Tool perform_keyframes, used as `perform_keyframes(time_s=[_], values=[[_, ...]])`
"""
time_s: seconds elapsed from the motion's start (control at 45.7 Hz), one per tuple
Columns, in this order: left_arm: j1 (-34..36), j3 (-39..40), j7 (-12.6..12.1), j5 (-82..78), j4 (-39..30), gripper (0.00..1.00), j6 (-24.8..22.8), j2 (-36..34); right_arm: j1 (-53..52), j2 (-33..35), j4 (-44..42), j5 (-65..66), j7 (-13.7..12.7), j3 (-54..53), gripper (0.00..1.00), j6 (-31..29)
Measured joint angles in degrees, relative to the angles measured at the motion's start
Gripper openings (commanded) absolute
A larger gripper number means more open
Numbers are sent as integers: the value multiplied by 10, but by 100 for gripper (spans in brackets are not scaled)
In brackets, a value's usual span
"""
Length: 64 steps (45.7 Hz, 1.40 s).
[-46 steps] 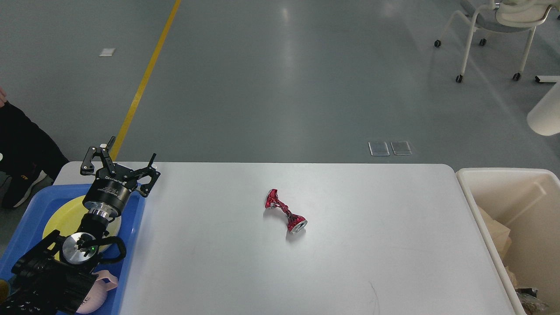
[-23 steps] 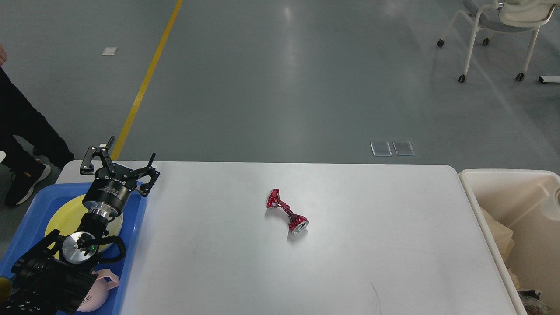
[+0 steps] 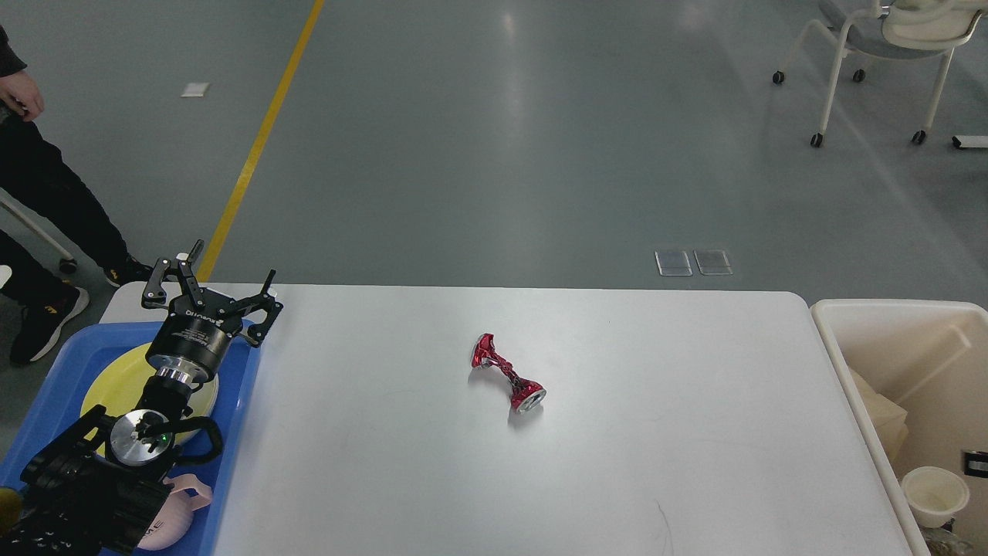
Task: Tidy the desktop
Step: 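Lift the paper cup and drop it into the white bin, then swing the right gripper over the table toward the crushed red can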
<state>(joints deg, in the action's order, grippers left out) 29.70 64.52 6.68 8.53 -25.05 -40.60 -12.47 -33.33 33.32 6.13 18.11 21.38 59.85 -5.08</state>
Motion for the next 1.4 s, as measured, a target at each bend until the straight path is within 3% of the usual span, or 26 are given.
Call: perform_keyframes(time_s=[0.197,0.46,0.569,0.657,0.854,0.942,1.029,1.248,1.402], values=[[0,0,0,0,0,100,0,0,-71,6,51,0,8,-13,100,-4],[0,0,0,0,0,100,0,0,-469,69,337,81,2,60,100,-38],[0,0,0,0,0,100,0,0,-658,40,474,106,-2,97,100,-114],[0,0,-1,0,0,100,0,0,-823,-12,574,109,-3,108,100,-209],[-1,0,-1,0,0,100,0,0,-1026,-122,684,110,0,86,100,-359],[-1,-1,-1,0,0,100,0,0,-1045,-170,695,105,2,49,100,-395],[0,-1,-1,0,0,100,0,0,-1023,-215,689,79,0,18,100,-389],[0,-1,-1,0,0,100,0,0,-850,-397,554,-3,-5,20,100,-222],[0,0,-1,0,0,100,0,0,-701,-445,454,-13,-17,22,100,-176]])
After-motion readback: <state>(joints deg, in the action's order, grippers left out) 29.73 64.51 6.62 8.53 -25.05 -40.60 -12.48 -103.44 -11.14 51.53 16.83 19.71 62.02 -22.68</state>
